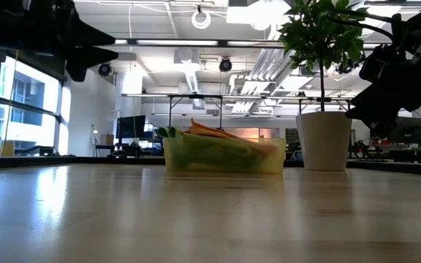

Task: Fold microfiber towels
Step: Return to home position

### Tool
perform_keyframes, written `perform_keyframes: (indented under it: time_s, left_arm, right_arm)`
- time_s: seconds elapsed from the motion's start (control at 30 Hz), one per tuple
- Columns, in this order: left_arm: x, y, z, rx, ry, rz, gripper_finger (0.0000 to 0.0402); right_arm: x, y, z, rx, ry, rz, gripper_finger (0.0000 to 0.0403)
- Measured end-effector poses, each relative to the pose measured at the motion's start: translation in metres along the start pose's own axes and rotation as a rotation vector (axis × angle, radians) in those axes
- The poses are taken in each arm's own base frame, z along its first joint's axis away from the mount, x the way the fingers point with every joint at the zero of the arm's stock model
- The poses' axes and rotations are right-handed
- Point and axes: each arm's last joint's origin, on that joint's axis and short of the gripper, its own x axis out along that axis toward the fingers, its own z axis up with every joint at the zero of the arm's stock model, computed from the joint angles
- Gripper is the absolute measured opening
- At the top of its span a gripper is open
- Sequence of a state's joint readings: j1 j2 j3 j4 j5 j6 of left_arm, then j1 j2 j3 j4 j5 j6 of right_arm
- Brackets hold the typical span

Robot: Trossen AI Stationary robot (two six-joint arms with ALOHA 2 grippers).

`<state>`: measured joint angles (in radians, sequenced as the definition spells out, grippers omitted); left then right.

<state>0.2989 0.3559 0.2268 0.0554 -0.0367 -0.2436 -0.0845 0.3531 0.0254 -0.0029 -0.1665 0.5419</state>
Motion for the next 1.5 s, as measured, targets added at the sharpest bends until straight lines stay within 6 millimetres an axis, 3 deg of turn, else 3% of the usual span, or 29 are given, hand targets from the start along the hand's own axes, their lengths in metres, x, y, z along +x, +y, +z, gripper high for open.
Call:
perform_keyframes:
  time_s: [0.2,0.47,1.5]
  left_arm:
    - [0.002,0.003,-0.019,-0.002,-0.118,-0.081,0.0184]
    - [-0.001,0.006,-0.037,-0.033,-0.098,-0.120,0.0184]
    - [-0.019,0.009,-0.047,-0.118,-0.066,-0.132,0.0184]
  right_arm:
    - [0.000,0.000,0.000,0.000,0.000,0.000,0.0116]
    - [0.000,0.000,0.000,0.000,0.000,0.000,0.0116]
    - [0.000,0.000,0.000,0.000,0.000,0.000,0.0116]
